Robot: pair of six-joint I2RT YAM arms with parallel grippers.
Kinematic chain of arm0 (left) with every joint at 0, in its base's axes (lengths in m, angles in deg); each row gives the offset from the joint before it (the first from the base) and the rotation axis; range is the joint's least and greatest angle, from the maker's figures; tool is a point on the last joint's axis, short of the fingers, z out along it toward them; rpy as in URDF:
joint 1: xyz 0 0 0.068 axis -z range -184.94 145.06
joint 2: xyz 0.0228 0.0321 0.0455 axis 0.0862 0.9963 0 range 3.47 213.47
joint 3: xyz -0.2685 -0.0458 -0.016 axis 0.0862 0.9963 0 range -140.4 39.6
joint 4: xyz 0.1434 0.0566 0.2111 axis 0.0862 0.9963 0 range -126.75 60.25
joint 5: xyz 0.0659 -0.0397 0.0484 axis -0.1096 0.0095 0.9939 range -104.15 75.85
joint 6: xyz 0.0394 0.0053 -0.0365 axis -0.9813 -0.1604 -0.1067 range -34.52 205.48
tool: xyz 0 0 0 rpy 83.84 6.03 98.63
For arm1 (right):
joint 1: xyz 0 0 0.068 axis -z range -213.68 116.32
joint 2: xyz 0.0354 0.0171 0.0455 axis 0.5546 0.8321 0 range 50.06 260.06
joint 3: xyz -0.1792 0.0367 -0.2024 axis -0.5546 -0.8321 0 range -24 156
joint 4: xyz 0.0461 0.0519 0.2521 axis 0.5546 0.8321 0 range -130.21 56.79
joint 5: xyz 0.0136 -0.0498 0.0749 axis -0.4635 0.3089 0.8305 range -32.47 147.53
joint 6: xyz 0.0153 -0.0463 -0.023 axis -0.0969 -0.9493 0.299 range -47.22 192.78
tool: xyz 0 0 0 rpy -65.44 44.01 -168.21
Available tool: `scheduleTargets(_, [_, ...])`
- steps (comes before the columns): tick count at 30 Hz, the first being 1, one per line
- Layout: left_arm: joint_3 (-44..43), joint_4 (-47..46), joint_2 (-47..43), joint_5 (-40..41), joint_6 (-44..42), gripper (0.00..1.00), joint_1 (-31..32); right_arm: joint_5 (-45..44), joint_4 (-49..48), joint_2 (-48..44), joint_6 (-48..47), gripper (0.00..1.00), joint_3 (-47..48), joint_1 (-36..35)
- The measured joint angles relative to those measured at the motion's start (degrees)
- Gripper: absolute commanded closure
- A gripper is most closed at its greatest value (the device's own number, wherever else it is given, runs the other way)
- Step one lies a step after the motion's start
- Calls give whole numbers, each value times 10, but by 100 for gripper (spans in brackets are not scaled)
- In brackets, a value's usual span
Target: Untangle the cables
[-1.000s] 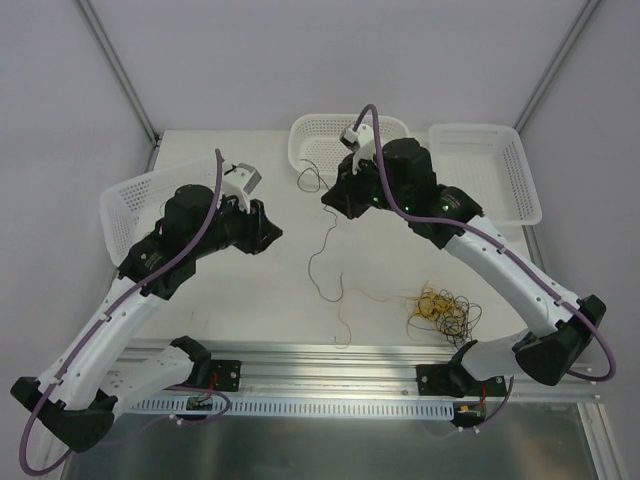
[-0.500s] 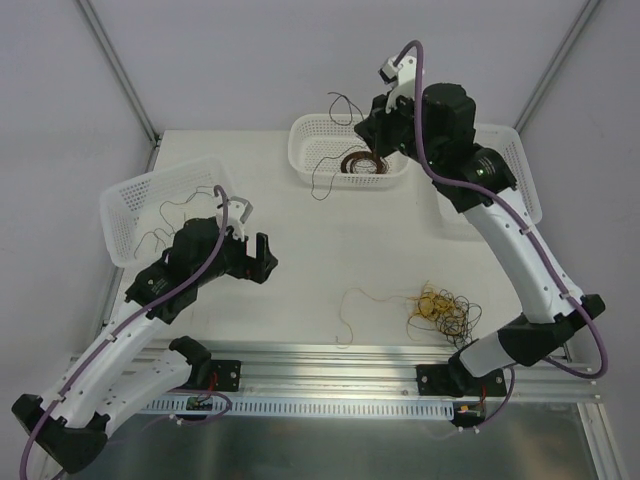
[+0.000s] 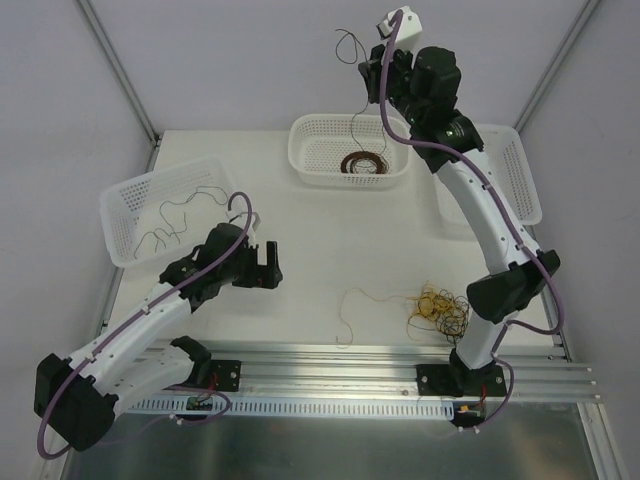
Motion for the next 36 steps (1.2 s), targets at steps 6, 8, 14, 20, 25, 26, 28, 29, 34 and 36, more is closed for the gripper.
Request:
scheduleTargets(6, [0, -16, 54, -3, 16, 1, 0, -11, -69, 57, -22, 98, 13, 20])
scheduleTargets(8, [-2, -18, 74, -9, 16, 1, 0, -24, -89, 84, -20, 98, 14, 30])
scheduleTargets(14, [-22, -20, 112, -33, 14, 1, 0, -48, -111, 195, 9, 86, 14, 53])
scheduleTargets(20, [-29, -27, 116, -41, 13, 1, 0, -55, -68, 311, 61, 33, 12, 59])
scheduleTargets(25, [-29, -27, 106, -53, 12, 1, 0, -63, -14, 316, 71, 8, -7, 59])
scheduleTargets(26, [-28, -27, 101, -56, 12, 1, 0, -64, -6, 308, 73, 6, -11, 60])
scheduleTargets(28, [-28, -27, 89, -65, 12, 1, 0, -64, 9, 283, 74, 5, -28, 62])
scheduleTargets(29, [-28, -27, 83, -69, 11, 1, 0, -64, 21, 264, 78, 5, -40, 63])
scheduleTargets(34, [-28, -27, 75, -99, 9, 1, 0, -62, 72, 119, 121, 4, -133, 70])
scheduleTargets(36, [-28, -27, 75, -113, 8, 1, 0, -63, 86, 47, 143, 4, -190, 73])
